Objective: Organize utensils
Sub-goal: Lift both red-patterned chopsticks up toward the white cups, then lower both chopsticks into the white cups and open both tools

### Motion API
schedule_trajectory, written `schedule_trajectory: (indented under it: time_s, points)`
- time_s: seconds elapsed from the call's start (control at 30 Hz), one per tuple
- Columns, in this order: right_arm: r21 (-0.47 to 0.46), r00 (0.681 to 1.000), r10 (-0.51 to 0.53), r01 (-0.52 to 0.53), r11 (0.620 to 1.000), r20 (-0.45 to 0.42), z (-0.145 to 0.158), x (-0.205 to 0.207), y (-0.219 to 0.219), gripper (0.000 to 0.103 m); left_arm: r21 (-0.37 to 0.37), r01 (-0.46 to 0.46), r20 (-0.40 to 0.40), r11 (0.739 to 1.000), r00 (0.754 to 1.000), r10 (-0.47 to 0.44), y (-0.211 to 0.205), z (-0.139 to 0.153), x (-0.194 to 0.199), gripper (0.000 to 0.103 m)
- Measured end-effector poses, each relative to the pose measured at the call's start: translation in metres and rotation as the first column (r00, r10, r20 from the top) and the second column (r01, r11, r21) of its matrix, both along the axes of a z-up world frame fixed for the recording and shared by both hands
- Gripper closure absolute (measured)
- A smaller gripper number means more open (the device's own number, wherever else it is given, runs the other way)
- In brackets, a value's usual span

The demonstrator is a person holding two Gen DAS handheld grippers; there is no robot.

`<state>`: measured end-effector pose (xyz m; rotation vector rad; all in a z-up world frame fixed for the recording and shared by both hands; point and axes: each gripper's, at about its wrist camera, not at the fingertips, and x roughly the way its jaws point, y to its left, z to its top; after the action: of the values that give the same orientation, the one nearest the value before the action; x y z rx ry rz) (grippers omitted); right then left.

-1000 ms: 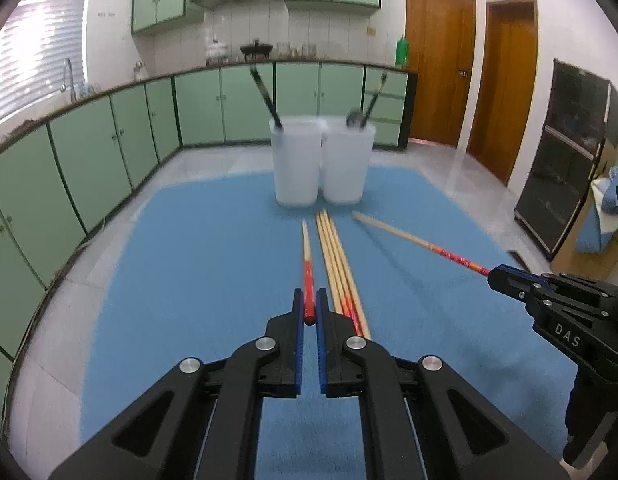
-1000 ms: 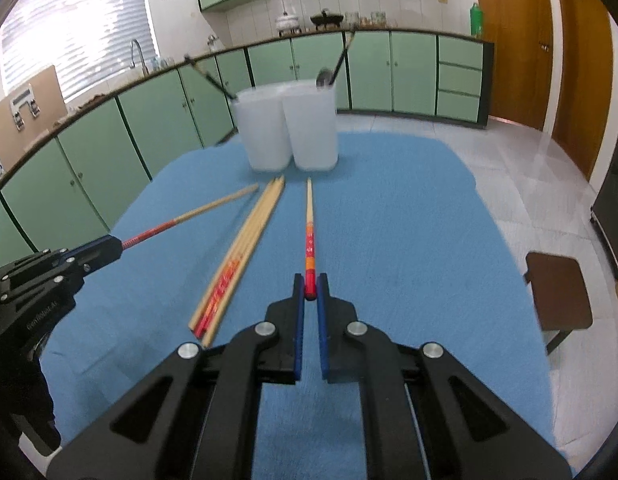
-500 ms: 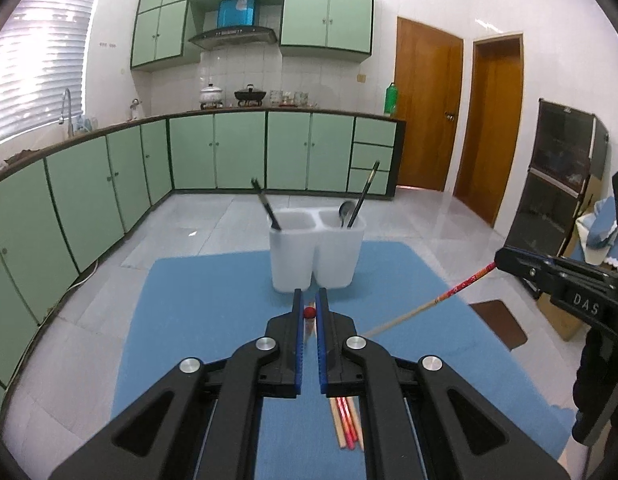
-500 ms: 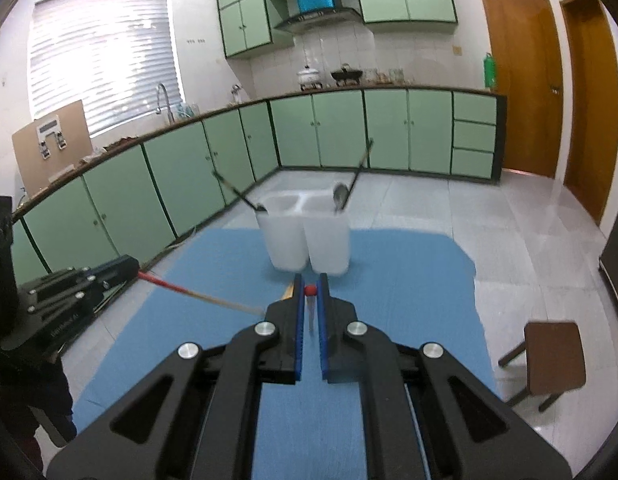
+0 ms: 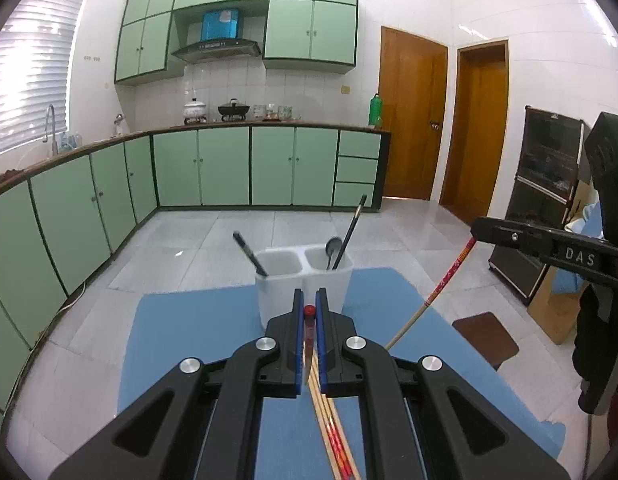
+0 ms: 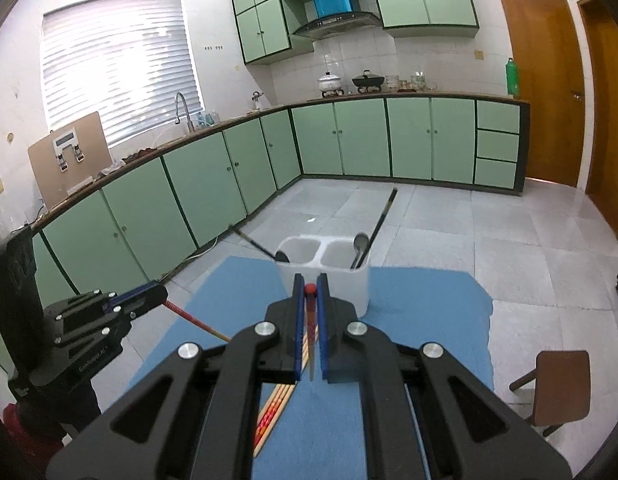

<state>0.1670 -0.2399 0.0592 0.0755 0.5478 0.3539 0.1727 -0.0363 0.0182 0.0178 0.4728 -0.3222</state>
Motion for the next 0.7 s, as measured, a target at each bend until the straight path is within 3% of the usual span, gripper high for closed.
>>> schedule_trajectory:
  time_s: [0.4, 0.53, 0.7]
  points:
    - [-0.003, 0.983, -0.055, 0.056, 0.998, 0.176, 0.078, 0.070, -0.004, 0.098, -0.029, -0.018, 0.213, 0.999, 0.977, 0.024, -0.015, 0.084, 0.058, 0.097]
    - [-0.004, 0.981, -0.078, 0.080, 0.997, 0.178, 0.076, 0.104, -0.005, 0.098, -0.018, -0.036, 0.216, 0.999, 0.976, 0.039, -0.024, 0.085, 0.088, 0.097]
    - [-0.029, 0.986, -0.086, 0.091, 0.995, 0.143, 0.051, 0.140, 0.003, 0.098, -0.017, -0.066, 0.179, 0.998, 0.981, 0.068, -0.027, 0.064, 0.126, 0.097]
